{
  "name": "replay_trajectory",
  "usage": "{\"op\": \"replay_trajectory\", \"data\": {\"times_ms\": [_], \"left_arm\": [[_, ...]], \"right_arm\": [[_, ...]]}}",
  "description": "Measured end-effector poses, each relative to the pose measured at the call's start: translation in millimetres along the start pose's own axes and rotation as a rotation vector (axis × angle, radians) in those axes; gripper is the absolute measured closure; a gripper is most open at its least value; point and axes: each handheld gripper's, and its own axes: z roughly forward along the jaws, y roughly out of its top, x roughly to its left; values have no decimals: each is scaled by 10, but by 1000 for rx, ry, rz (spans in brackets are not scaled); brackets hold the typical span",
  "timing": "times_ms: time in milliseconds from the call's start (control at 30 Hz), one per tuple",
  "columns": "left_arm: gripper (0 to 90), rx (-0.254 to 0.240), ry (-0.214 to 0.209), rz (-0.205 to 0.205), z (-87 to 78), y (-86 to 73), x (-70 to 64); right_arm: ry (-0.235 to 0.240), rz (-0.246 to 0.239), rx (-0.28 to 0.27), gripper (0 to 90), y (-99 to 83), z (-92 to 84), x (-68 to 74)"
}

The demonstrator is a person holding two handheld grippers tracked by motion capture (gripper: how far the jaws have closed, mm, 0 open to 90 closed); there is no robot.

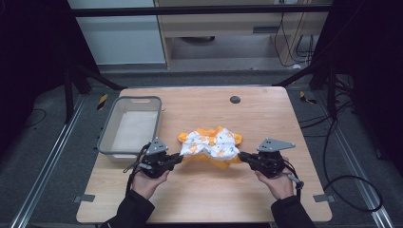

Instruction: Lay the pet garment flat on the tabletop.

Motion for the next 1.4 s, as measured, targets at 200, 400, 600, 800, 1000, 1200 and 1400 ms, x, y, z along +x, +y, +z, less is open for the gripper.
{"op": "replay_trajectory", "data": {"times_ms": [200, 400, 600, 800, 1000, 1200, 1400], "left_arm": [[821, 39, 26, -21, 75, 21, 46], [801, 107, 71, -71, 374, -57, 206], [730, 84, 105, -73, 453, -77, 264], [532, 20, 106, -38, 328, -80, 213], [385, -34, 104, -22, 119, -130, 179], [343, -8, 125, 18, 64, -340, 109], [410, 72, 136, 3, 257, -469, 120]], "right_arm": [[20, 54, 16, 865, 16, 34, -18], [-81, 95, 48, 841, -79, 399, -176], [-163, 83, 75, 781, -180, 620, -250], [-156, 47, -5, 682, -115, 468, -189], [-153, 10, -56, 553, -115, 248, -154], [-150, 9, -17, 486, -315, 114, -136], [-144, 12, 76, 468, -521, 257, -123]]}}
